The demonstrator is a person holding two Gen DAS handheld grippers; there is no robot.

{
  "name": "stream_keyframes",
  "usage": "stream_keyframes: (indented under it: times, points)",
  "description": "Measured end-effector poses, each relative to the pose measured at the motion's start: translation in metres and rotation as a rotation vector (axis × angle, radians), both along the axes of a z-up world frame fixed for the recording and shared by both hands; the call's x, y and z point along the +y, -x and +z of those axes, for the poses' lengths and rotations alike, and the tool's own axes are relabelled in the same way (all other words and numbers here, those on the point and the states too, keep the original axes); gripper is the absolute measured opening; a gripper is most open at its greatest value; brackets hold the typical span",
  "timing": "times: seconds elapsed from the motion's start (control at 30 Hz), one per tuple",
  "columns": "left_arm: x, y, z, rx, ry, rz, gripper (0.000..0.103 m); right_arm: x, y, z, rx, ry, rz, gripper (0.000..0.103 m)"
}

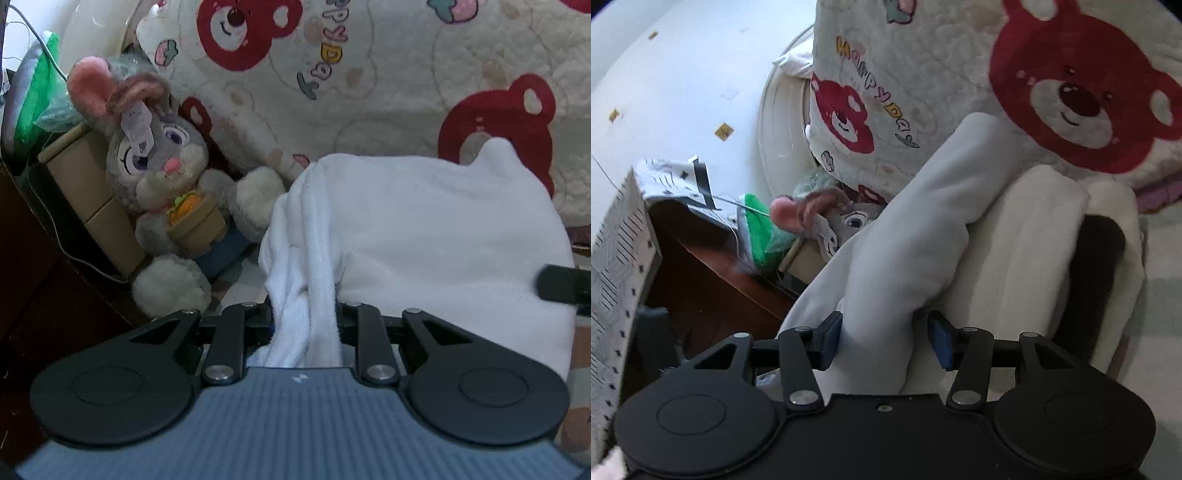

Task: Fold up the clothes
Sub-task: 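Lift the folded shirt with both grippers and carry it toward the clothes stack, then lower the shirt onto the stack and open both grippers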

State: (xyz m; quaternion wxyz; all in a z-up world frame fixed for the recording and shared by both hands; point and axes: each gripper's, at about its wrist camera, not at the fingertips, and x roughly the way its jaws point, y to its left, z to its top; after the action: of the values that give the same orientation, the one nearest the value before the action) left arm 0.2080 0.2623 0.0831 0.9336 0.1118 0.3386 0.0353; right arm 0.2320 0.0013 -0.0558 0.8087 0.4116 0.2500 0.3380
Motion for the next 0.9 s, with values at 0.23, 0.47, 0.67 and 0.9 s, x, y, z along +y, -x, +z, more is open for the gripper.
stream_keyframes:
  times: [0.23,0.47,0.67,0.9]
  points:
    - [0.016,0.006,0.013,-0.007,0.108,0.037,0.021,0.026,0.028,-0.002,0.028,0.055,0.140,0.067]
    - [0.025,-0.016,0.054,0.022,0.212,0.040,0.022,0.052,0.024,0.021,-0.104,0.057,0.262,0.018]
    - [0.062,-0.029,0.057,0.050,0.270,0.241,0.032,0.045,0.009,0.014,0.127,-0.114,0.281,0.018]
    - [0.048,-0.012,0.027,0.048,0.106,0.233,0.031,0.071,0.049,0.016,0.163,0.113,0.418,0.033]
